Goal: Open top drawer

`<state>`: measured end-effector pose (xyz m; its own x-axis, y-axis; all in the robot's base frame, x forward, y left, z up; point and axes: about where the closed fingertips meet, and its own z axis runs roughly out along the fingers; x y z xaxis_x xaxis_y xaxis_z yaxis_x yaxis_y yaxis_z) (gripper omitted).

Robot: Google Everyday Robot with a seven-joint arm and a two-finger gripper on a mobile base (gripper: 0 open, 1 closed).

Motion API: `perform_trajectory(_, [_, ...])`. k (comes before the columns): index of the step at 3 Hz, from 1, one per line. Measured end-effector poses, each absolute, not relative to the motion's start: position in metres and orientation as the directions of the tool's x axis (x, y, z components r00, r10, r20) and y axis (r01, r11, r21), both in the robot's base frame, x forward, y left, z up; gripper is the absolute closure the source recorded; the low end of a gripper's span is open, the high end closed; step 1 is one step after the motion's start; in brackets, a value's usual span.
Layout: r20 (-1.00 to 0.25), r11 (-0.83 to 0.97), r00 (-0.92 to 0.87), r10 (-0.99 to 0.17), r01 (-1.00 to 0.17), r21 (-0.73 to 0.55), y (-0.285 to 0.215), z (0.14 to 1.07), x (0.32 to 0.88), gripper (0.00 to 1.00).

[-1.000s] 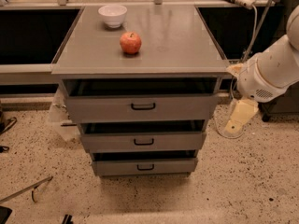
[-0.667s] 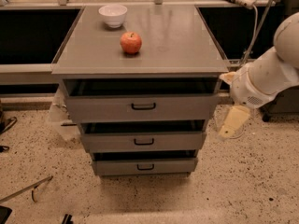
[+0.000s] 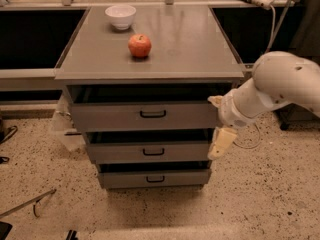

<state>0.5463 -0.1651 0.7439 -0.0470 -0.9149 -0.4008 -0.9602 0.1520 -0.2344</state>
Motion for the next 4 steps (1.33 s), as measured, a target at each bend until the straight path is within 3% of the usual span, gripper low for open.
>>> perform_trajectory(4, [-0.534, 0.132, 0.037, -0.845, -0.952, -0.275, -0.109, 0.697, 0.616, 0.0])
